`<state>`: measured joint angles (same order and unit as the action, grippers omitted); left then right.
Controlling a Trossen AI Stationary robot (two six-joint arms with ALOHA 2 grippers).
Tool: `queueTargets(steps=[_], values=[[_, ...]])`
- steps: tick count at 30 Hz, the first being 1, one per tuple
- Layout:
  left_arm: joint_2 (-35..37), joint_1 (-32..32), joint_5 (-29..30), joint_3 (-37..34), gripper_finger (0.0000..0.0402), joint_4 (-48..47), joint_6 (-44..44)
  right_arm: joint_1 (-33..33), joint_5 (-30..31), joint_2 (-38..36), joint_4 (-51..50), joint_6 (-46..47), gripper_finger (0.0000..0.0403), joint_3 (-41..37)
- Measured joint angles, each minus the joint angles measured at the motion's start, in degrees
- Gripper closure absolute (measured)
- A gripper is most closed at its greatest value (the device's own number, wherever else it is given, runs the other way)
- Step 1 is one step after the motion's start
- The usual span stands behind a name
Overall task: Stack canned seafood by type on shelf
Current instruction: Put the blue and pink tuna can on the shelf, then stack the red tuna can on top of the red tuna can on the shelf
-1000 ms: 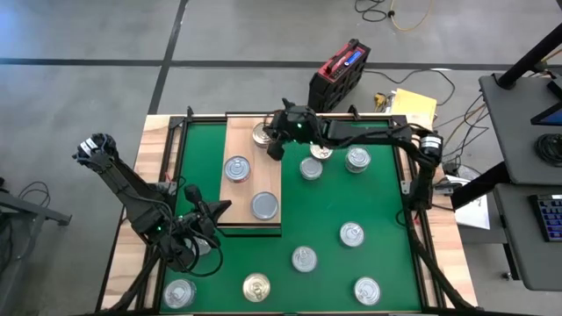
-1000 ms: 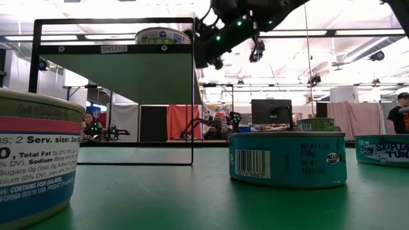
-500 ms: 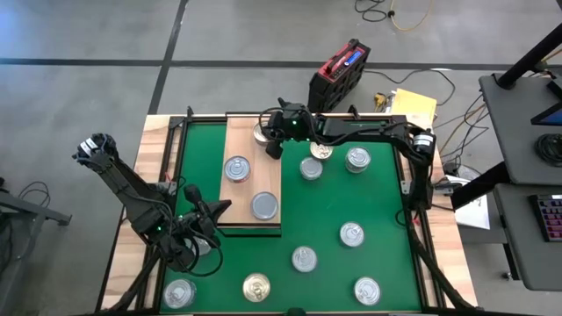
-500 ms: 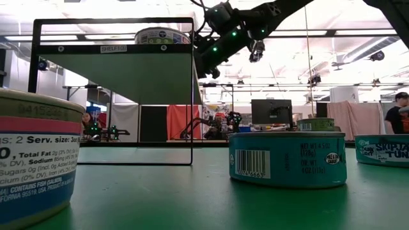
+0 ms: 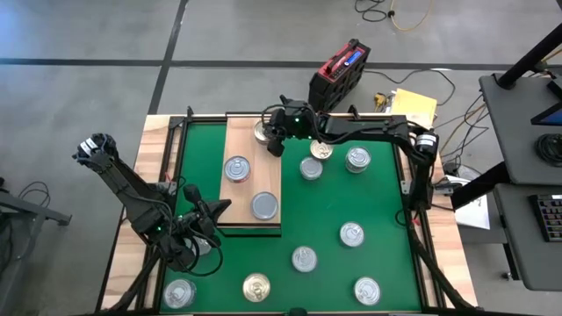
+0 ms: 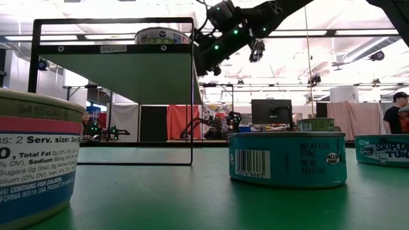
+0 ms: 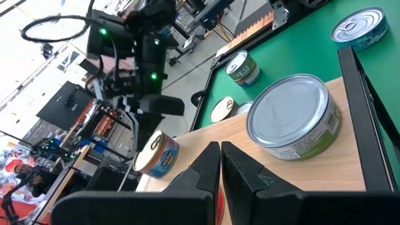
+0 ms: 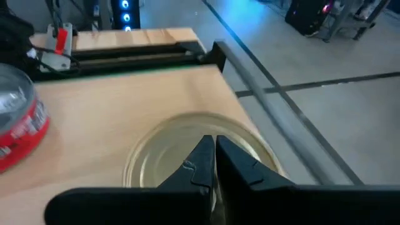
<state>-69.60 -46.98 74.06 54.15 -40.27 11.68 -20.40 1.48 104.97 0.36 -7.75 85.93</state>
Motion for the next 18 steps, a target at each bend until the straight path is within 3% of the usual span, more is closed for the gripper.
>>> queueTargets(steps=[12,18], values=[[0.00,0.00,-0.50,0.00,0.0402,3.01,1.32,6.23,0.02,-8.72,-7.96,0.59,0.0394,-0.73],[-0.14,0.00,-8.20,0.00,0.0402,9.27,1.67,13.14,4.66,-16.64,-10.33,3.83,0.0394,-8.16]])
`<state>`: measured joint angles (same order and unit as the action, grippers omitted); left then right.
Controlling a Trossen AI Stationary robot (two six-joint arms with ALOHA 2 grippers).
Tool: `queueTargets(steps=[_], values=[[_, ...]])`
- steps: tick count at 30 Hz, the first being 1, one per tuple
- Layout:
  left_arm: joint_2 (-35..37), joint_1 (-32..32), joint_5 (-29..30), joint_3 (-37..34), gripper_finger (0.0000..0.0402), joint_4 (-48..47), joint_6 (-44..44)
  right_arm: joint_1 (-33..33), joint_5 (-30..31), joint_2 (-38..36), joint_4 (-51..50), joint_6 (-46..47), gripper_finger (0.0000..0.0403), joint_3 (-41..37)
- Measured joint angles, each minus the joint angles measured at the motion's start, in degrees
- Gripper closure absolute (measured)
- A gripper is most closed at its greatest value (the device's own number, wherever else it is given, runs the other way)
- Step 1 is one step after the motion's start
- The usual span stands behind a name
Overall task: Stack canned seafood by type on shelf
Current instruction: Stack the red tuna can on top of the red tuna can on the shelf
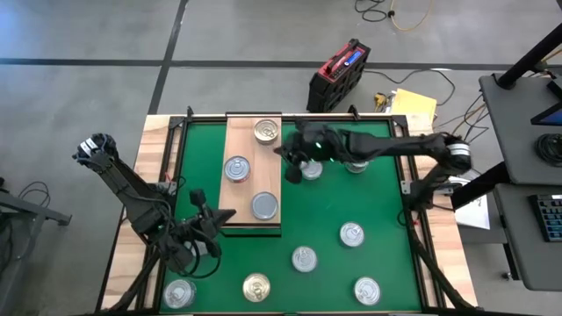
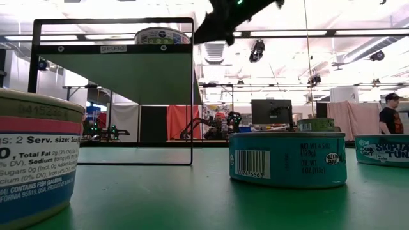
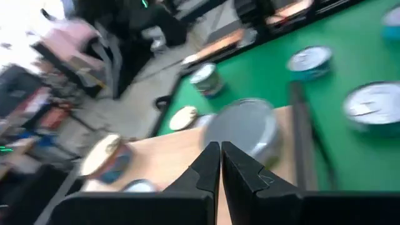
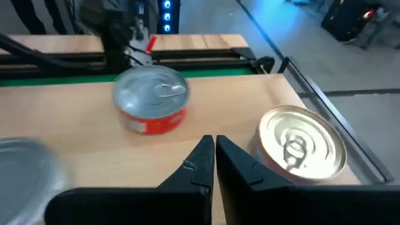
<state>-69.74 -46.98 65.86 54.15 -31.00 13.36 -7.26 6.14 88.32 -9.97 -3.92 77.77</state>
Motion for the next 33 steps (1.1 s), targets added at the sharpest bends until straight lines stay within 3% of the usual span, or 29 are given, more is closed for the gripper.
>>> queueTargets(steps=[5,14,24,33], values=[[-0.19,-0.10,-6.02,0.00,0.0402,4.46,3.08,7.95,8.37,-6.92,3.66,3.54,0.0394,-9.95],[-2.50,-0.17,-11.27,0.02,0.0402,9.54,10.12,21.68,13.75,-11.73,21.96,6.72,0.0394,-25.28],[-8.01,-0.39,-23.28,0.56,0.0402,15.57,15.33,31.15,15.12,-11.27,25.41,10.00,0.0394,-28.04],[-12.17,-1.91,-27.94,6.10,0.0402,13.11,17.25,36.71,15.12,-11.27,25.72,10.37,0.0394,-28.09]])
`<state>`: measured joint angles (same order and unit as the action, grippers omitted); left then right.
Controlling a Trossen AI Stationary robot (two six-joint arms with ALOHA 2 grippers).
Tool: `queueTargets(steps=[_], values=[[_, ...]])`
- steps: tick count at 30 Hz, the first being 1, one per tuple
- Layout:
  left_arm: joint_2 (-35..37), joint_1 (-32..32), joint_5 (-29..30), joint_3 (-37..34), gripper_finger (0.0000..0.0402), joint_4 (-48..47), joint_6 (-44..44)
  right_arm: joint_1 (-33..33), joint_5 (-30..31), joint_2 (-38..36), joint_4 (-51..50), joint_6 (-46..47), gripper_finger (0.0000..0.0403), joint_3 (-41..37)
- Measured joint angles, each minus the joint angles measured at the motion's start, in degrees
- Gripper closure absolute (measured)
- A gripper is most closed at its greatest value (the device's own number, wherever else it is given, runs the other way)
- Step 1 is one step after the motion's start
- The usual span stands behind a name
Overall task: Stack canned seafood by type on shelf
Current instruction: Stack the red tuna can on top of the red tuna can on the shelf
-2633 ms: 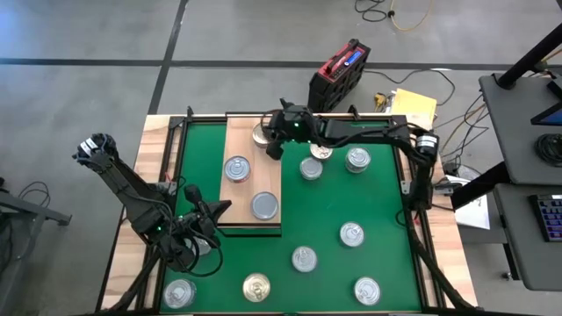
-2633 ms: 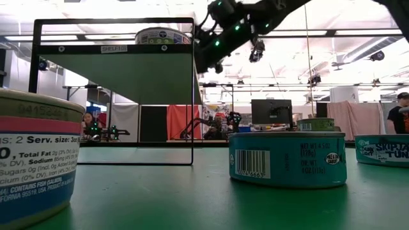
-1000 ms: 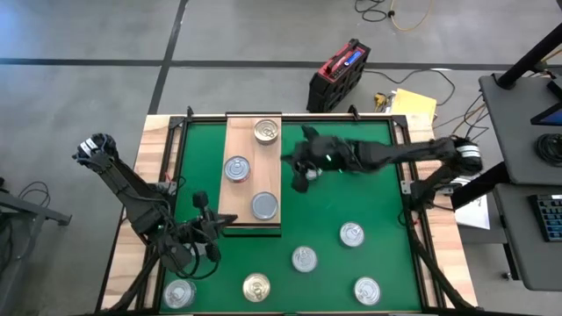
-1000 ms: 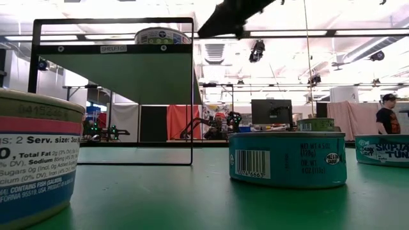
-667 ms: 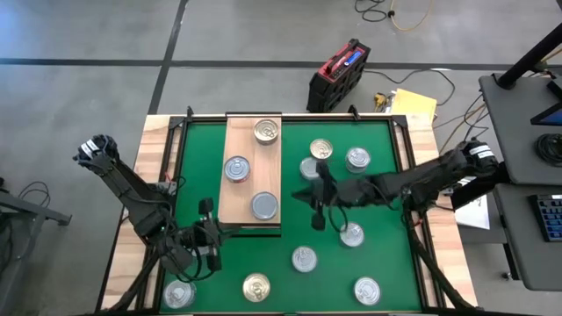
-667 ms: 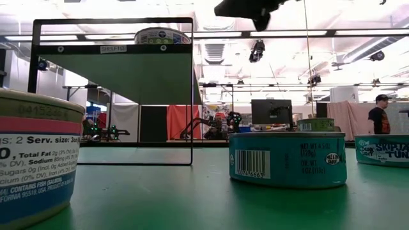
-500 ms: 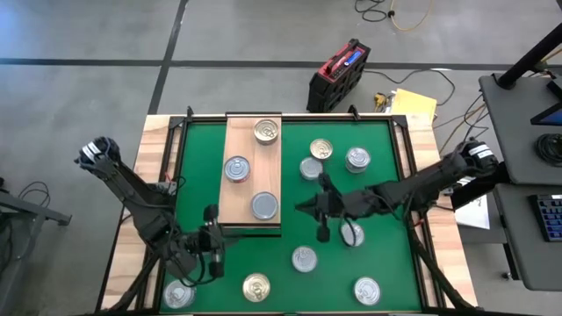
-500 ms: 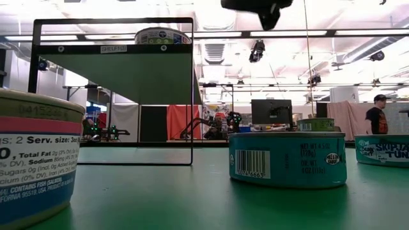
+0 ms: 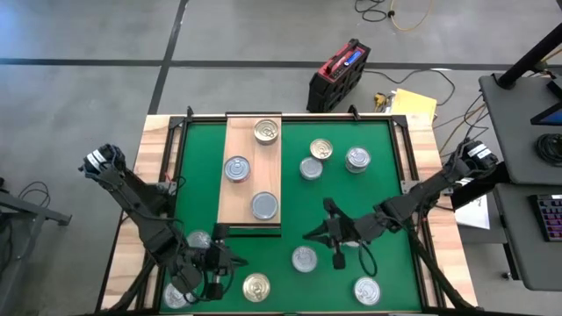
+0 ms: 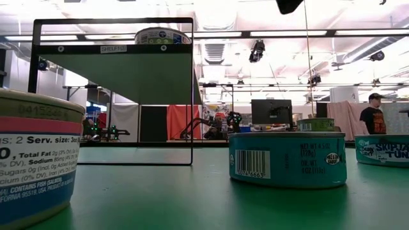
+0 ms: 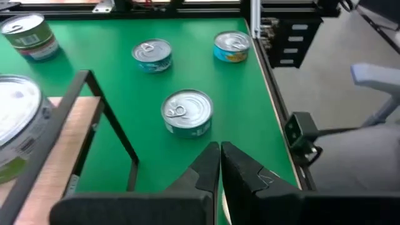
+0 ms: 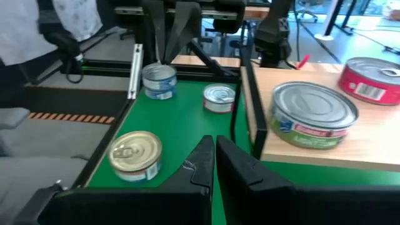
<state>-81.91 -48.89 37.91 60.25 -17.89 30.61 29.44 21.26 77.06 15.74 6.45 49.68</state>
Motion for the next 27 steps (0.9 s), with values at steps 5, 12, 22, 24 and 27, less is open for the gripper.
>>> queueTargets(steps=[5,12,22,24,27], values=[[-2.61,-1.05,-0.05,4.03,0.0402,-3.97,1.33,1.90,0.08,0.00,-0.09,1.93,0.0394,-0.43],[-7.97,-2.63,-0.07,11.59,0.0402,-11.62,3.50,5.35,4.86,0.00,-0.47,5.89,0.0394,-0.71],[-19.62,-3.93,-0.09,24.74,0.0402,-24.05,5.79,9.21,4.90,0.00,-1.97,13.15,0.0394,-0.73],[-21.68,-3.95,-0.07,27.39,0.0402,-27.42,8.28,9.60,4.90,0.00,-2.60,13.99,0.0394,-0.73],[-24.31,-3.95,-0.38,30.45,0.0402,-31.76,11.90,10.00,4.92,0.02,-3.21,15.05,0.0394,-0.76]])
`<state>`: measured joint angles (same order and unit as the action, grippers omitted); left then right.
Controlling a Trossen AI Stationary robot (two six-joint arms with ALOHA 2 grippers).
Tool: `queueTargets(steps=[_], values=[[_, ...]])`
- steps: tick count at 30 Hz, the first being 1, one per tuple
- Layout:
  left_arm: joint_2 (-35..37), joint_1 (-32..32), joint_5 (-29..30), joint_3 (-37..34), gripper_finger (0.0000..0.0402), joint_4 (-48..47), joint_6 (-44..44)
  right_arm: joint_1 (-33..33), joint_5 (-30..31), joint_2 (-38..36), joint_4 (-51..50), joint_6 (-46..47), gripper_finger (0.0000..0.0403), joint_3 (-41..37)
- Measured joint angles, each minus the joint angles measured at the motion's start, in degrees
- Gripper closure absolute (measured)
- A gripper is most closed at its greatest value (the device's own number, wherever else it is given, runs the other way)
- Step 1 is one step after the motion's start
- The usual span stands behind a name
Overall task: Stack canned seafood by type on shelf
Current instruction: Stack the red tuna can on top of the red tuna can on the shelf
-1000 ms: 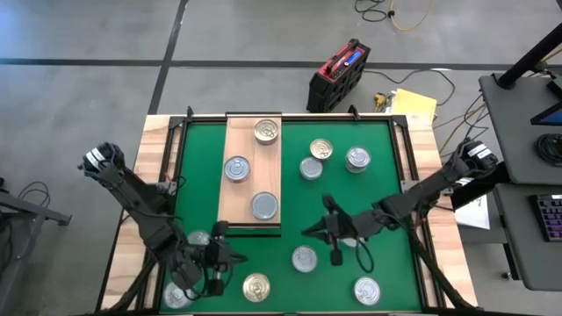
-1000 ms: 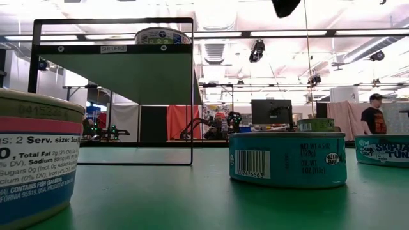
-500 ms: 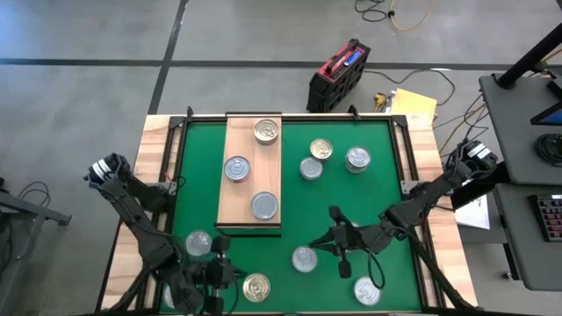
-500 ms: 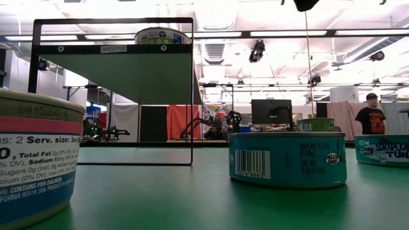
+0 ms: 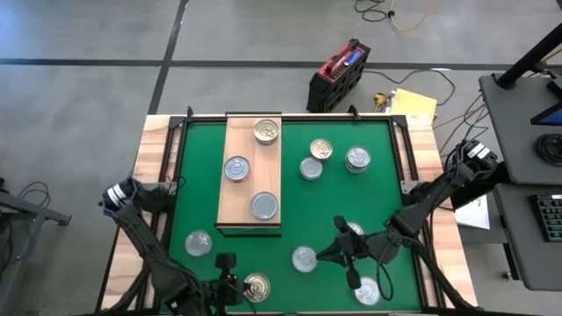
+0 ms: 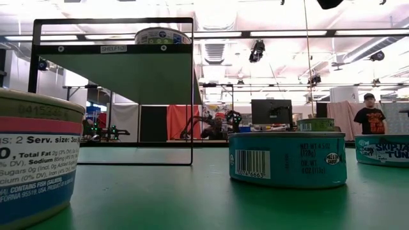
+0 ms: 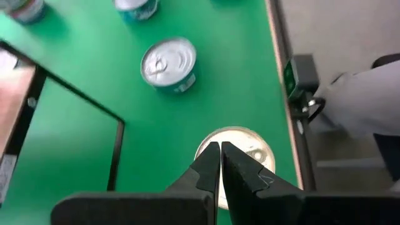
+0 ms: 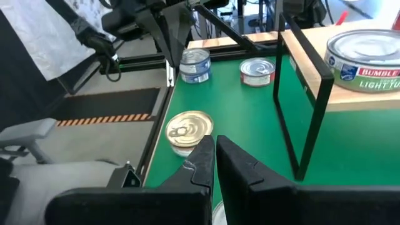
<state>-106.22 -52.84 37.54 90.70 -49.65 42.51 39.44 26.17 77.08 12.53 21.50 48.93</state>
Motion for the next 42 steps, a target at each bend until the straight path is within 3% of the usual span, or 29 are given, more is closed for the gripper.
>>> queueTargets(steps=[13,19,24,42], values=[[-2.25,-0.02,-9.39,1.46,0.0402,-6.04,14.86,0.06,1.27,0.02,-3.45,1.06,0.0394,-0.09],[-2.25,-0.02,-18.35,1.41,0.0402,-13.59,25.24,0.06,1.28,0.02,-3.71,1.03,0.0394,-0.33],[-2.22,-0.04,-20.73,1.38,0.0402,-20.30,30.76,0.04,2.39,0.02,-3.71,0.80,0.0394,-0.40],[-2.11,-2.01,-24.72,-3.76,0.0402,-28.61,33.09,0.00,4.53,0.02,-3.74,-1.54,0.0394,-1.43]])
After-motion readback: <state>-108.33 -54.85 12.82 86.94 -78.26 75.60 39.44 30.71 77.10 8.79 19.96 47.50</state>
